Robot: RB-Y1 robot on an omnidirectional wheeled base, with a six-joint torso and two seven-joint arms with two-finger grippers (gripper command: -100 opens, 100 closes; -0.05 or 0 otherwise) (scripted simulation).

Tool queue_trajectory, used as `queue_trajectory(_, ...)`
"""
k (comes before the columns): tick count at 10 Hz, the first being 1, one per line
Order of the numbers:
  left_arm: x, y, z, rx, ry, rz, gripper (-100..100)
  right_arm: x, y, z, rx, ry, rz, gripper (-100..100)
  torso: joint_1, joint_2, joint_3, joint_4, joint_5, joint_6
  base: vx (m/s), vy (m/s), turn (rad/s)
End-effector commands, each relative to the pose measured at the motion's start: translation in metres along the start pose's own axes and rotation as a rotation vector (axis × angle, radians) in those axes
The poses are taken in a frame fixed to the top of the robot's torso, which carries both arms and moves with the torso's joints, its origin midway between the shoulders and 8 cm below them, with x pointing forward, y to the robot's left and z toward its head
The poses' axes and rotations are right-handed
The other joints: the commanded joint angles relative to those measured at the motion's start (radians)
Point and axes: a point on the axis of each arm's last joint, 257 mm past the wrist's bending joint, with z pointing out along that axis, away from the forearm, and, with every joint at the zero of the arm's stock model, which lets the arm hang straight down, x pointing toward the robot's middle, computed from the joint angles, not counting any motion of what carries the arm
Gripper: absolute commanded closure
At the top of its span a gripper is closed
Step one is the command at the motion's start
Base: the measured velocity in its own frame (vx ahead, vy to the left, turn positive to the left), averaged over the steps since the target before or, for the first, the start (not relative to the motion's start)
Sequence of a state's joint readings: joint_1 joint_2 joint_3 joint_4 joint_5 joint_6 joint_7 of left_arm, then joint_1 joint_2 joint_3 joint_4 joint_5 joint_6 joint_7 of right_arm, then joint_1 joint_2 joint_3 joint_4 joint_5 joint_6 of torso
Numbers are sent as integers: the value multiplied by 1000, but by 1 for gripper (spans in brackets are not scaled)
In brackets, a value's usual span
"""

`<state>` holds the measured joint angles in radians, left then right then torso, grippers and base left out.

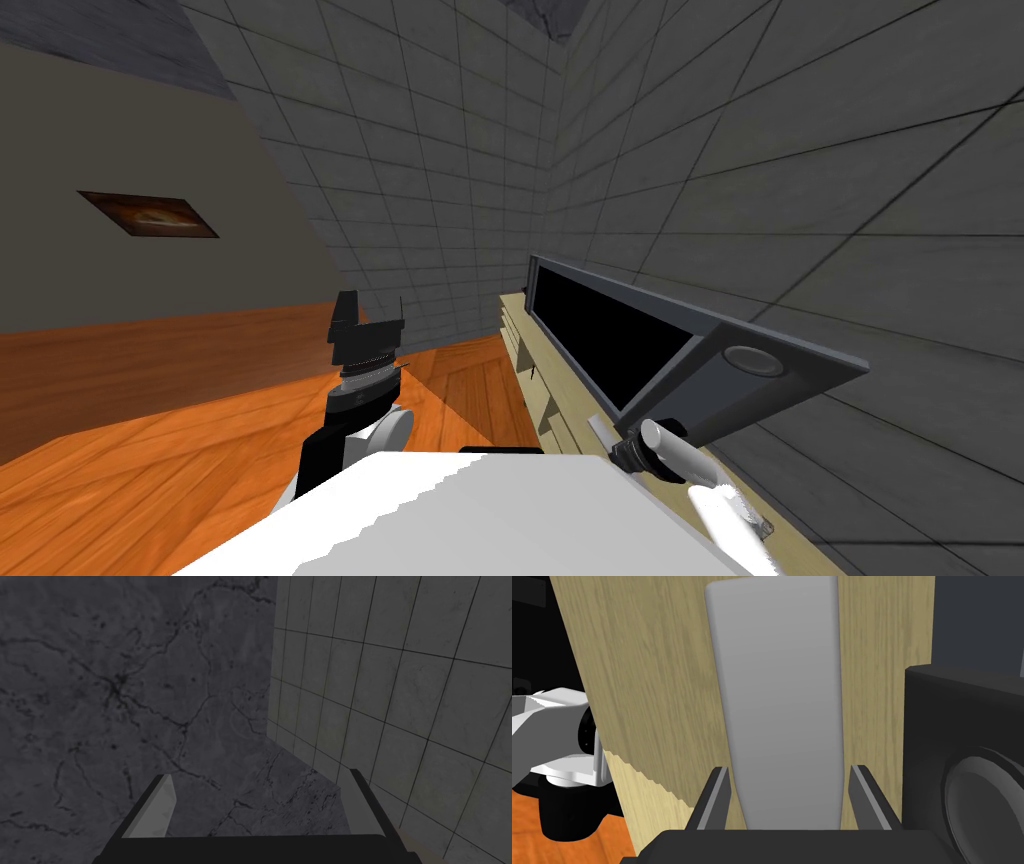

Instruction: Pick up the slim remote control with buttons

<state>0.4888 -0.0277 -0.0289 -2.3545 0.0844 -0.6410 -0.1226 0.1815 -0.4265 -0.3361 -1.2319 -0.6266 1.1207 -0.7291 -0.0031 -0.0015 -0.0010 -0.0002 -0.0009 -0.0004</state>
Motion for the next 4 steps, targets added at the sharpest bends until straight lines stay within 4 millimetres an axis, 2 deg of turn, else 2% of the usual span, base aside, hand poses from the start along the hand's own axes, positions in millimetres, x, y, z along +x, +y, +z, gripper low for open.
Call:
queue_trajectory(1,0,0,0,0,0,0,0,1,4,-7,4,-2,4,100,0,0,0,0,0,0,-13,2,20)
queue_trajectory(2,0,0,0,0,0,0,0,3,6,-14,5,-4,5,100,0,1,0,0,0,0,-22,8,17)
queue_trajectory(3,0,0,0,0,0,0,0,2,5,-10,3,-2,3,100,0,1,1,0,0,0,-10,3,3)
queue_trajectory(4,0,0,0,0,0,0,0,2,5,-11,4,-3,4,0,0,1,0,0,0,0,0,0,0)
